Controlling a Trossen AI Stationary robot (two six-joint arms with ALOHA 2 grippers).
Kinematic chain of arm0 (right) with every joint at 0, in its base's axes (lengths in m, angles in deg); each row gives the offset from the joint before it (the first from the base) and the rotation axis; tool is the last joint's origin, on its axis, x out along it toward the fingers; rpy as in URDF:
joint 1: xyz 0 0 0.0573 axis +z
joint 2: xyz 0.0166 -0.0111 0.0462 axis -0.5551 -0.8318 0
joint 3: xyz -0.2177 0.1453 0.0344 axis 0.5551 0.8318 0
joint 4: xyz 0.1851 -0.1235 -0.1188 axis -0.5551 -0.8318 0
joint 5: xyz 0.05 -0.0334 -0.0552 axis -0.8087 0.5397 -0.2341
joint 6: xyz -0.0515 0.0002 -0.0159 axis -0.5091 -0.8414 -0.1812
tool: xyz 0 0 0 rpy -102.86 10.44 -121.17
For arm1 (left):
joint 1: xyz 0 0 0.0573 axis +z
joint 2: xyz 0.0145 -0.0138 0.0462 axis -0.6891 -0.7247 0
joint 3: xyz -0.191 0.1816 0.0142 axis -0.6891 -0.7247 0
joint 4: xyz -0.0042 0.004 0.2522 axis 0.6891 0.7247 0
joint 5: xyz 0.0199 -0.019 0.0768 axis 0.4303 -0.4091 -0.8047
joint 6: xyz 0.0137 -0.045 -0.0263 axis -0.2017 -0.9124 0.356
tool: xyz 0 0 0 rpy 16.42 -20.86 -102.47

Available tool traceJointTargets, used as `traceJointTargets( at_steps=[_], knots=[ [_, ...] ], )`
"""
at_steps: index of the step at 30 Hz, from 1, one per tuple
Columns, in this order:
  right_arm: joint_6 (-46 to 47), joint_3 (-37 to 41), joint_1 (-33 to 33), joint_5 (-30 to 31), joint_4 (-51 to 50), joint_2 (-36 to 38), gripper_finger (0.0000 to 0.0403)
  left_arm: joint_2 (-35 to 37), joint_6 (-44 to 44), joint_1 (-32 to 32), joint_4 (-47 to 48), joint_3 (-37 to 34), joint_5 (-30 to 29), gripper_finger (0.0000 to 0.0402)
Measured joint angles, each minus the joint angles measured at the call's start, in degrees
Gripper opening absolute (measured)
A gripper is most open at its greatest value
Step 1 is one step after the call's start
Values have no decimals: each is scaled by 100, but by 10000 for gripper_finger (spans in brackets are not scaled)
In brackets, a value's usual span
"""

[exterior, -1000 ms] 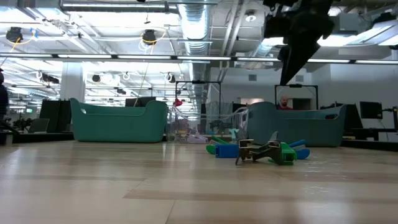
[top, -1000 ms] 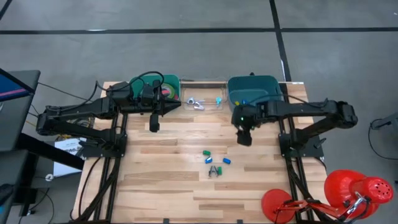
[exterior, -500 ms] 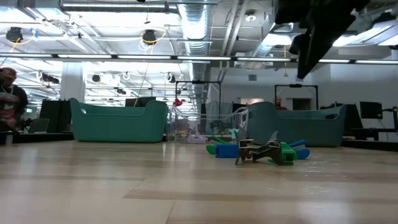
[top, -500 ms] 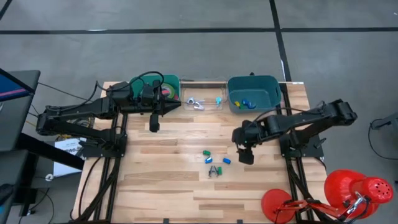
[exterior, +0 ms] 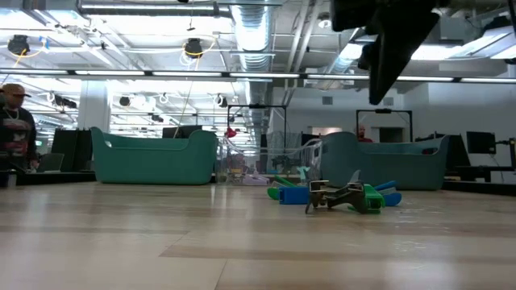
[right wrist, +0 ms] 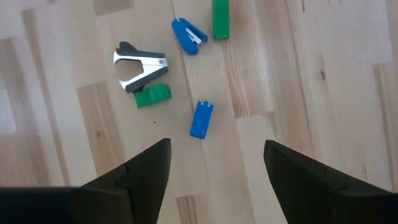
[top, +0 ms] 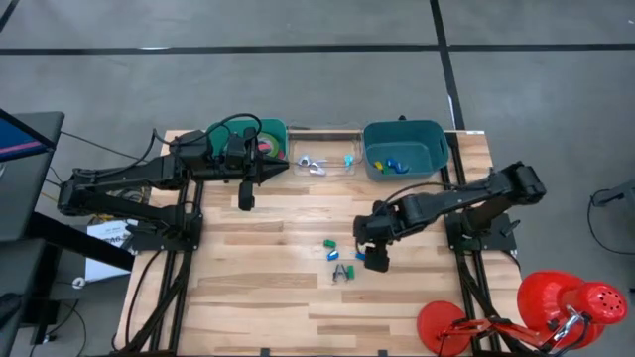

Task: Pick and place Stapler, Stapler remover, tape
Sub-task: Put the blue stapler into the dark blue bin

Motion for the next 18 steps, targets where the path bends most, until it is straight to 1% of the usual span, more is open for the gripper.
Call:
traceJointTargets(
  at_steps=[7, 12, 18],
  knots=[
    [183, -614, -2, 8, -369, -873, 249, 0, 1, 1, -2, -1, 0, 21],
    [180, -768, -2, 9, -373, -1387, 249, 0, 2, 2, -5, -2, 0, 21],
    [183, -758, -7, -127, -425, -1787, 249, 0, 2, 1, -28, -2, -1, 21]
  ],
)
